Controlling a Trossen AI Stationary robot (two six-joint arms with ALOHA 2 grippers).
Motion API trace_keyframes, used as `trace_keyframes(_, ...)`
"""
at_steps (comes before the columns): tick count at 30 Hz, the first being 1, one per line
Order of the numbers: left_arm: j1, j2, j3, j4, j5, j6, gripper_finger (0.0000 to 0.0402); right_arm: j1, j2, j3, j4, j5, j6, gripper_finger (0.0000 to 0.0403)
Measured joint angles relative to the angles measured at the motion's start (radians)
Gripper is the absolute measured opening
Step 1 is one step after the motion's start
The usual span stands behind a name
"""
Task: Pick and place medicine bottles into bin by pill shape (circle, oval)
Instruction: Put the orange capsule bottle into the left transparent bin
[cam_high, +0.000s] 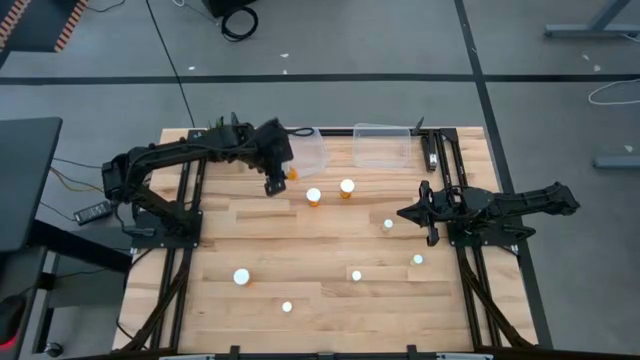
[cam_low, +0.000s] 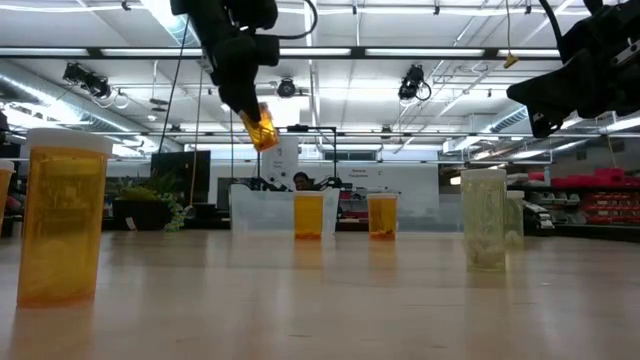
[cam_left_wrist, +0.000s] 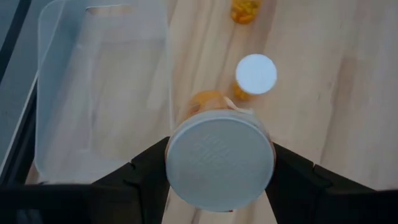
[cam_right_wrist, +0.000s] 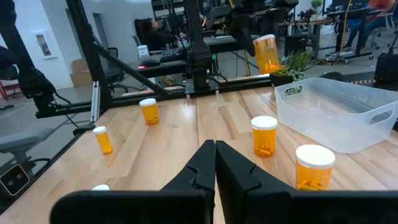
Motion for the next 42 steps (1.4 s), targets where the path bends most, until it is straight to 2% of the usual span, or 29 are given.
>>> trace_keyframes(12,-0.002,0.012,0.000,0.031,0.001,0.001,0.0225,0.000,0.000,0.000,0.000,0.000,0.000,0.0019)
trace_keyframes(20,0.018,0.119,0.005,0.075,0.000,0.068,0.0229,0.000,0.000,0.000,0.000,0.000,0.000,0.0019)
trace_keyframes(30,0.096,0.339,0.231,-0.043,-0.001,0.138,0.0232,0.000,0.000,0.000,0.000,0.000,0.000,0.0019)
trace_keyframes(38,0.177,0.466,0.423,-0.109,-0.005,0.138,0.0225,0.000,0.000,0.000,0.000,0.000,0.000,0.0019)
trace_keyframes(42,0.199,0.525,0.479,-0.107,-0.005,0.131,0.0231,0.000,0.000,0.000,0.000,0.000,0.000,0.0019)
